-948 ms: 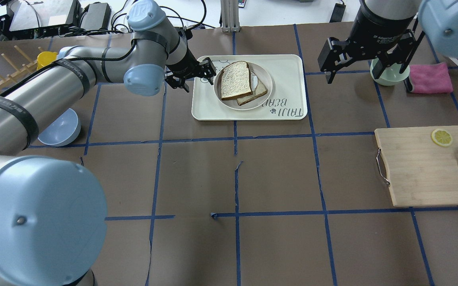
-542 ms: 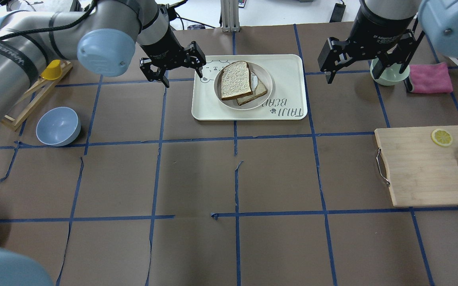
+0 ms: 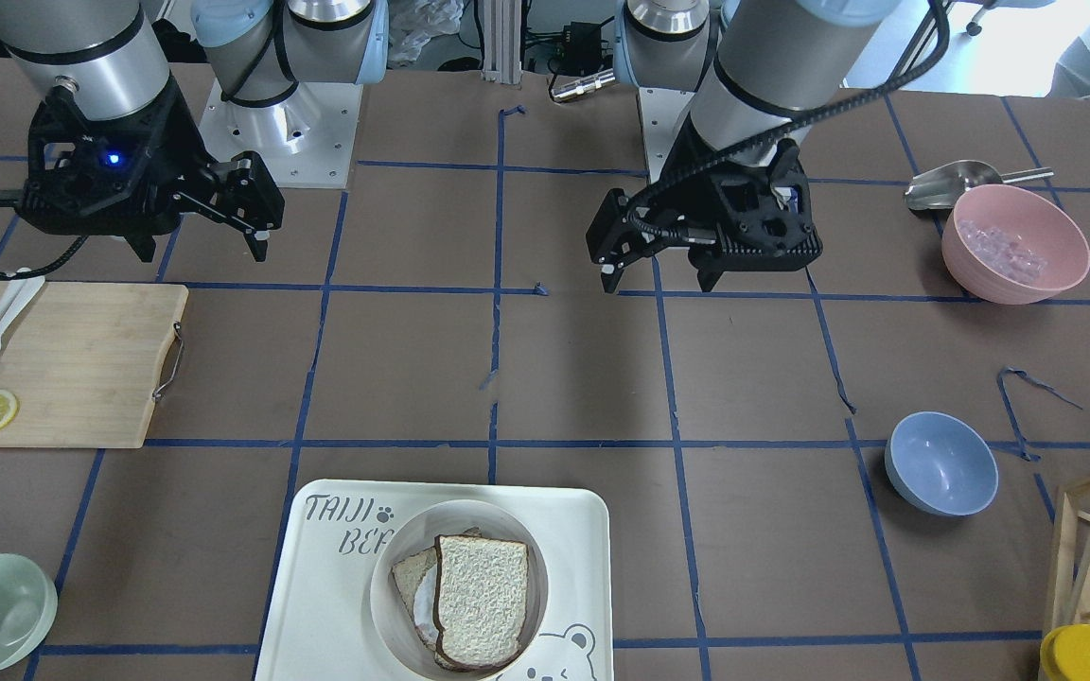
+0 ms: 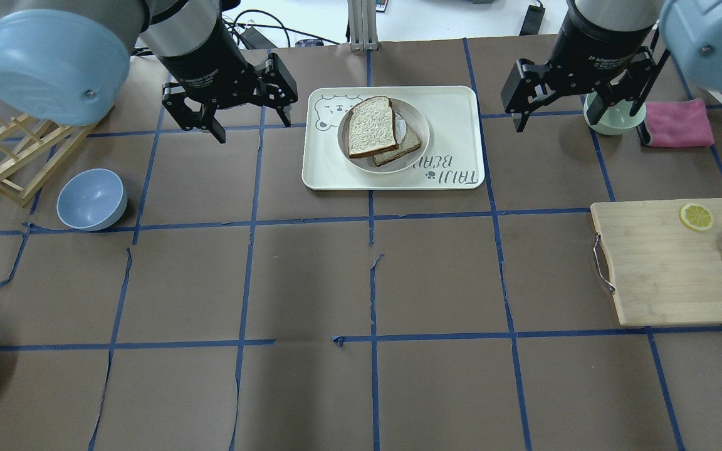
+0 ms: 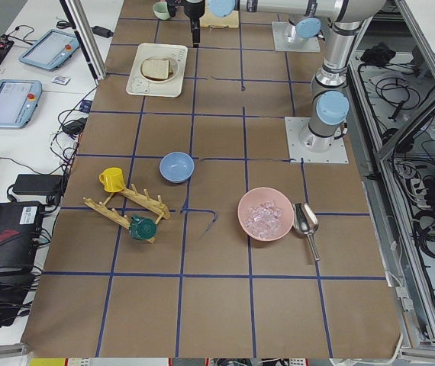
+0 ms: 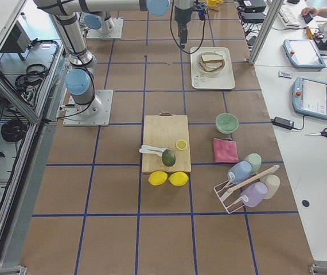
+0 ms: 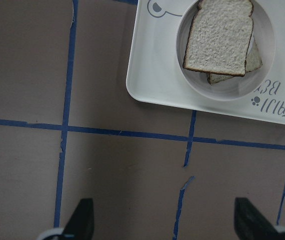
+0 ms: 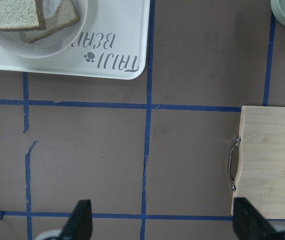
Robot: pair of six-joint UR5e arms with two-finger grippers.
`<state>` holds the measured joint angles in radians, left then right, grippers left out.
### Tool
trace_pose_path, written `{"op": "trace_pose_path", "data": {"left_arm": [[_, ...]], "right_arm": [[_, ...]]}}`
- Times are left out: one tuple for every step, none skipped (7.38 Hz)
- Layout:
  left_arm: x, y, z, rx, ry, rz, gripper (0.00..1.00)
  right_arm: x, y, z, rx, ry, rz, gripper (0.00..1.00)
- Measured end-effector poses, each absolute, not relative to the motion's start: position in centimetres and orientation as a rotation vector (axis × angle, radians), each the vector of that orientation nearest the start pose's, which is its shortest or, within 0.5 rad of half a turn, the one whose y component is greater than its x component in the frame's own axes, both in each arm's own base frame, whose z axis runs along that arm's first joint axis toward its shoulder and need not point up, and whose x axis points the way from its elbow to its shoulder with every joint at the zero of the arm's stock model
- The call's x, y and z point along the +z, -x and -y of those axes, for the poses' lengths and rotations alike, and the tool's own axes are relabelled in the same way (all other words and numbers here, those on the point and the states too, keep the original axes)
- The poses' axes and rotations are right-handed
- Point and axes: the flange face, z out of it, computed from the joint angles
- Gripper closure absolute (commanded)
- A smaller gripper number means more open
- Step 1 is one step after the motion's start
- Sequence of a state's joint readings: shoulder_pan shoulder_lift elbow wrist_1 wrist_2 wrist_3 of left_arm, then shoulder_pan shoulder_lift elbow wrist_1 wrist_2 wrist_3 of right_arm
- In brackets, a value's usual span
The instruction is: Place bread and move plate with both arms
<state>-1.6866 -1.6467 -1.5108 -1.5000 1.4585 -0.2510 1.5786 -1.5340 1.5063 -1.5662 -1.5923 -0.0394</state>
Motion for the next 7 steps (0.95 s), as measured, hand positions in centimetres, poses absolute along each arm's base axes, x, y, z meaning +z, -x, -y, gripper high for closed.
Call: {"op": "trace_pose_path", "data": {"left_arm": [[47.9,19.9,49.2,-0.035,0.191,-3.226,0.00],[46.9,18.8,48.5,-0.049,0.141,-3.186,0.00],[46.9,17.4,48.5,-0.105,0.109,-3.139,0.00],[47.3,16.4,48.6,-0.139,0.110,-3.127,0.00],[47.8,15.8,48.9,-0.152,0.120,-3.137,0.00],[48.1,15.7,49.0,-0.148,0.120,-3.146,0.00],[48.3,15.7,48.9,-0.144,0.119,-3.152,0.00]], "right_arm": [[50.1,-13.5,50.9,-0.036,0.074,-3.162,0.00],[50.1,-13.5,50.9,-0.036,0.075,-3.162,0.00],[50.1,-13.6,50.8,-0.035,0.075,-3.162,0.00],[50.1,-13.6,50.8,-0.035,0.076,-3.162,0.00],[50.1,-13.6,50.8,-0.035,0.076,-3.162,0.00],[50.1,-13.5,50.8,-0.034,0.076,-3.162,0.00],[50.1,-13.5,50.8,-0.034,0.076,-3.162,0.00]]}}
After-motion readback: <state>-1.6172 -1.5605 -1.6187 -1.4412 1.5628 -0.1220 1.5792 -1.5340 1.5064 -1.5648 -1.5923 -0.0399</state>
